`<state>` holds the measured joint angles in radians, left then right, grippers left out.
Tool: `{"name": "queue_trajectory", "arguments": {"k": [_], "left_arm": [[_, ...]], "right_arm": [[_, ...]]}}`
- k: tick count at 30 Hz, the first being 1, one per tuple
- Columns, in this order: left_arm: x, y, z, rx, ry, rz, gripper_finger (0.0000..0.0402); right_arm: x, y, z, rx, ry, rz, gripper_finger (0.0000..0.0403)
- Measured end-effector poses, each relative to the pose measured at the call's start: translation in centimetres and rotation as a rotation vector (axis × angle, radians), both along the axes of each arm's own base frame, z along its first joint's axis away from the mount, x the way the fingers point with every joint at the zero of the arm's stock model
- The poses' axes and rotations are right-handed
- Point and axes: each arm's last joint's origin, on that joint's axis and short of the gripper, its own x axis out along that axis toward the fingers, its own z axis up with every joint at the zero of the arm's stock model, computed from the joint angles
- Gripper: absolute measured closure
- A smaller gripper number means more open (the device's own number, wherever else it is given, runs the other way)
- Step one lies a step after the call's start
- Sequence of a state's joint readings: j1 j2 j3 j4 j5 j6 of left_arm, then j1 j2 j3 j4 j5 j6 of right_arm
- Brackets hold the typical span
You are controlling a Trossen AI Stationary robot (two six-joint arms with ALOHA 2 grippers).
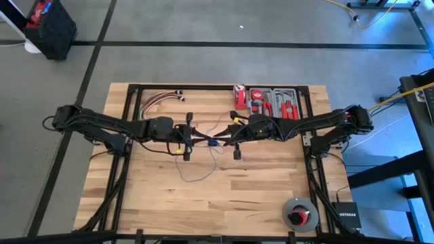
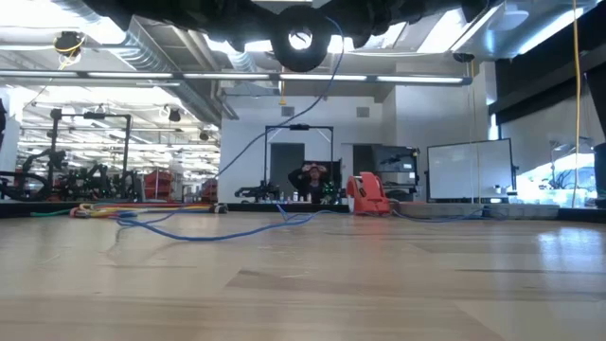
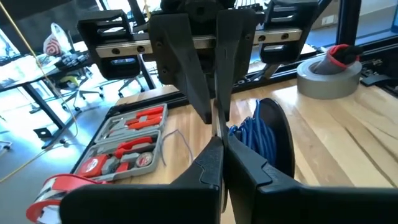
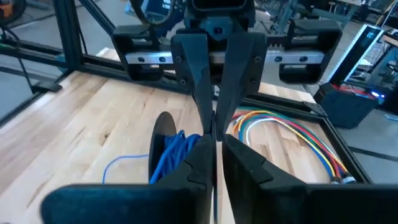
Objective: Coil cords
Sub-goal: Coil the blue wire on the black spool
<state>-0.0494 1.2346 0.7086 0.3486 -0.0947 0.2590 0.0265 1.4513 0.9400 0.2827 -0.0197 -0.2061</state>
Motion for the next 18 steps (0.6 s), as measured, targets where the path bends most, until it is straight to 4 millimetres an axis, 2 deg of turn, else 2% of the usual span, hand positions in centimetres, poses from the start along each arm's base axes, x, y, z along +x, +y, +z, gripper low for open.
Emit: {"name": "queue_trajectory", "arguments": {"k": [3, 7, 11, 13, 15, 18], "left_arm": [[0.0, 0.0, -0.1, -0.002, 0.005, -0.001, 0.0400], [0.0, 0.1, -0.2, -0.011, 0.021, 0.025, 0.0400], [-0.1, 0.1, -0.2, -0.025, 0.025, 0.058, 0.0400], [-0.3, 0.1, 0.0, -0.031, 0.012, 0.080, 0.0400], [-0.4, 0.2, 0.3, -0.045, -0.004, 0.123, 0.0400], [-0.7, 0.4, 0.7, -0.074, -0.028, 0.194, 0.0400]], "right_arm": [[0.0, 0.0, 0.5, 0.039, 0.032, -0.022, 0.0350], [-0.5, 0.5, 2.3, -0.053, 0.157, -0.110, 0.0311], [-1.9, 1.6, 5.0, -0.142, 0.334, -0.199, 0.0275], [-2.8, 2.3, 5.6, -0.136, 0.420, -0.229, 0.0265], [-3.4, 3.0, 5.5, -0.115, 0.474, -0.264, 0.0261], [-4.0, 3.9, 3.9, -0.122, 0.529, -0.313, 0.0261]]}}
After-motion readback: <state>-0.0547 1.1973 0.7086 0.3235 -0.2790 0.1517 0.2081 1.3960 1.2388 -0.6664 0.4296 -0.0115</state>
